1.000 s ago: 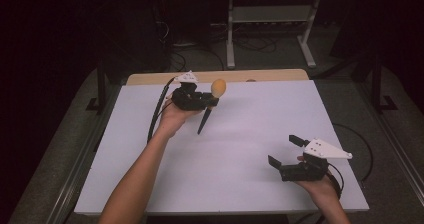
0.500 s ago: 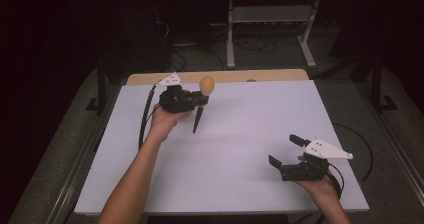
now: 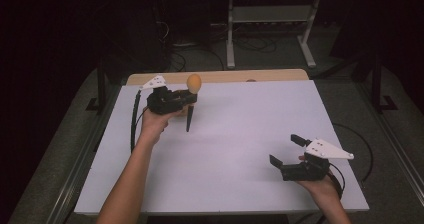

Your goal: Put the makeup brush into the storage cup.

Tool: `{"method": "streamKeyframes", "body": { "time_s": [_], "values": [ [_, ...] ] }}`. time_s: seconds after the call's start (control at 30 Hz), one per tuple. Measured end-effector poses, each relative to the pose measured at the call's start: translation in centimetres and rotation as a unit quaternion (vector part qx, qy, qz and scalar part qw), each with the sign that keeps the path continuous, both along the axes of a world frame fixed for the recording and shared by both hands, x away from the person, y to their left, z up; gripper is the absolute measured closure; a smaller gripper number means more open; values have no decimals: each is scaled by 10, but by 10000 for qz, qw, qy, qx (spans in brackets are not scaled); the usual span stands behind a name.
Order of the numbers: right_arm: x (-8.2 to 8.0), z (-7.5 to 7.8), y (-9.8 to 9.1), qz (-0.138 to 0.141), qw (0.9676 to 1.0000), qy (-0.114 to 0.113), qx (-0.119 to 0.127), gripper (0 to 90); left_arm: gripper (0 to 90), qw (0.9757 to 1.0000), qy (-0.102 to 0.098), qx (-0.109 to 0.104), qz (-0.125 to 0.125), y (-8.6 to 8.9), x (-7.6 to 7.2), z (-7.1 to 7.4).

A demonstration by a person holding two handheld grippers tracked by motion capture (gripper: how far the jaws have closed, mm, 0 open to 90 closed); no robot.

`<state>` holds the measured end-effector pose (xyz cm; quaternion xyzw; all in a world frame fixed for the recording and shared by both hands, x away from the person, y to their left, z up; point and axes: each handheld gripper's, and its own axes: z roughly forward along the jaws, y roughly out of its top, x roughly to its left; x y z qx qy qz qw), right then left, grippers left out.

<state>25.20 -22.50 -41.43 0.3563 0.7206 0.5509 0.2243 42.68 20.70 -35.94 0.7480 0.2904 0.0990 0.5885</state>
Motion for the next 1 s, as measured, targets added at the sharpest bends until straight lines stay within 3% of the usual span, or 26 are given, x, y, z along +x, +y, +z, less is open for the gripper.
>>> {"method": "streamKeyframes", "body": {
  "time_s": [1.0],
  "values": [
    [0, -1, 2, 32, 10000, 6, -71, 0, 624, 9990, -205, -290, 271, 19, 5, 9]
  ]
}}
